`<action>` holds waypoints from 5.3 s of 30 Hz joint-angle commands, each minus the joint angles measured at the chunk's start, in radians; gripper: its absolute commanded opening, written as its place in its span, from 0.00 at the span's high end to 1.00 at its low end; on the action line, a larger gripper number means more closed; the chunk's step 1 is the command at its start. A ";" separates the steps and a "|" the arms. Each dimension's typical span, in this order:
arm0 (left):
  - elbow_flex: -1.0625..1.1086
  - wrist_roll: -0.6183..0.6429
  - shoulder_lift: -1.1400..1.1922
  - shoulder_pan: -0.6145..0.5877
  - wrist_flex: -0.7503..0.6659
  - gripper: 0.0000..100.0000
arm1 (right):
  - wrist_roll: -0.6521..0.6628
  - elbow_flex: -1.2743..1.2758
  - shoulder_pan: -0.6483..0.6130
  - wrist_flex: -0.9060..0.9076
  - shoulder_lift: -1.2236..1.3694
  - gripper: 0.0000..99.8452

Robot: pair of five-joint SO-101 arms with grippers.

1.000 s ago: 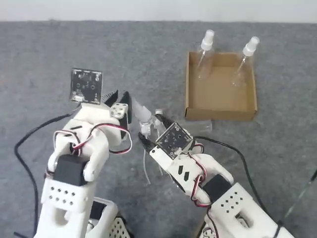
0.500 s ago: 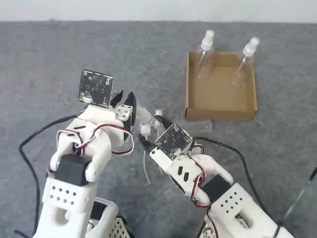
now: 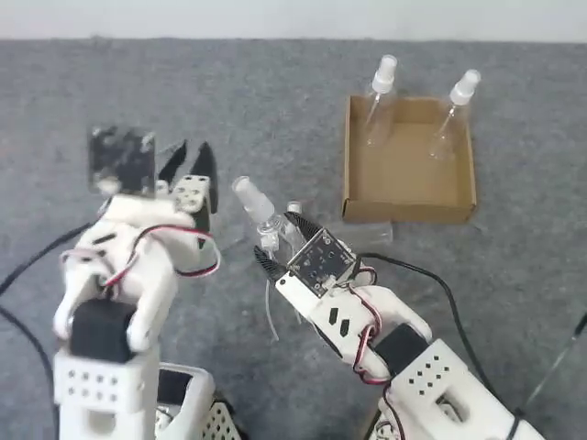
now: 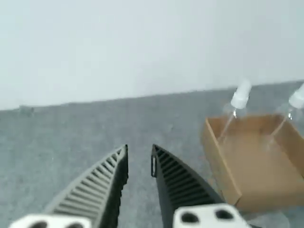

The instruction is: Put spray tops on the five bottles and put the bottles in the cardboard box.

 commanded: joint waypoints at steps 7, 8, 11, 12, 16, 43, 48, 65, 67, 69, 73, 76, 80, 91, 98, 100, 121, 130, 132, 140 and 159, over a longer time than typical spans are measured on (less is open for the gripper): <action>0.243 -0.032 -0.035 -0.005 -0.169 0.93 | -0.008 -0.020 0.007 -0.027 -0.027 0.99; 0.245 -0.032 -0.026 0.003 -0.175 0.93 | -0.008 -0.020 0.007 -0.027 -0.027 0.99; 0.245 -0.034 -0.005 0.057 -0.176 0.93 | -0.008 -0.020 0.007 -0.027 -0.027 0.99; 0.245 -0.034 0.002 0.078 -0.176 0.93 | -0.008 -0.020 0.007 -0.027 -0.027 0.99; 0.249 -0.034 0.025 0.121 -0.176 0.93 | -0.008 -0.020 0.007 -0.027 -0.027 0.99; 0.490 -0.034 -0.308 0.224 -0.035 0.85 | -0.008 -0.540 0.183 0.266 0.206 0.99; 0.516 -0.031 -0.308 0.242 -0.035 0.76 | -0.075 -0.709 0.182 0.278 0.450 0.99; 0.648 -0.034 -0.308 0.241 -0.198 0.71 | -0.184 -1.079 0.074 0.797 0.522 0.99; 0.648 -0.034 -0.308 0.241 -0.198 0.71 | -0.183 -1.079 0.076 0.831 0.492 0.99; 0.648 -0.034 -0.308 0.241 -0.198 0.71 | -0.183 -1.079 0.076 0.860 0.470 0.99; 0.648 -0.034 -0.308 0.241 -0.198 0.71 | -0.183 -1.079 0.079 0.868 0.461 0.99; 0.650 -0.034 -0.308 0.241 -0.196 0.71 | -0.183 -1.083 0.117 0.862 0.461 0.99; 0.657 -0.034 -0.308 0.241 -0.196 0.71 | -0.132 -1.122 0.223 0.860 0.461 0.99; 0.667 -0.034 -0.308 0.241 -0.198 0.71 | -0.091 -1.178 0.595 0.797 0.463 0.99; 0.668 -0.034 -0.308 0.216 -0.203 0.79 | -0.089 -0.951 0.685 0.507 0.466 0.99; 0.667 -0.034 -0.308 0.192 -0.203 0.85 | -0.089 -0.884 0.680 0.400 0.484 0.99; 0.734 -0.028 -0.308 0.155 -0.298 0.99 | -0.094 -0.924 0.599 -0.042 1.047 0.99; 0.736 -0.029 -0.308 0.153 -0.296 0.99 | -0.094 -0.964 0.599 -0.081 1.184 0.99; 0.736 -0.029 -0.308 0.153 -0.296 0.99 | -0.092 -0.964 0.607 -0.119 1.213 0.99; 0.736 -0.032 -0.308 0.153 -0.296 0.99 | -0.092 -0.964 0.604 -0.127 1.259 0.99; 0.737 -0.032 -0.308 0.153 -0.296 0.99 | -0.091 -0.959 0.602 -0.124 1.257 0.98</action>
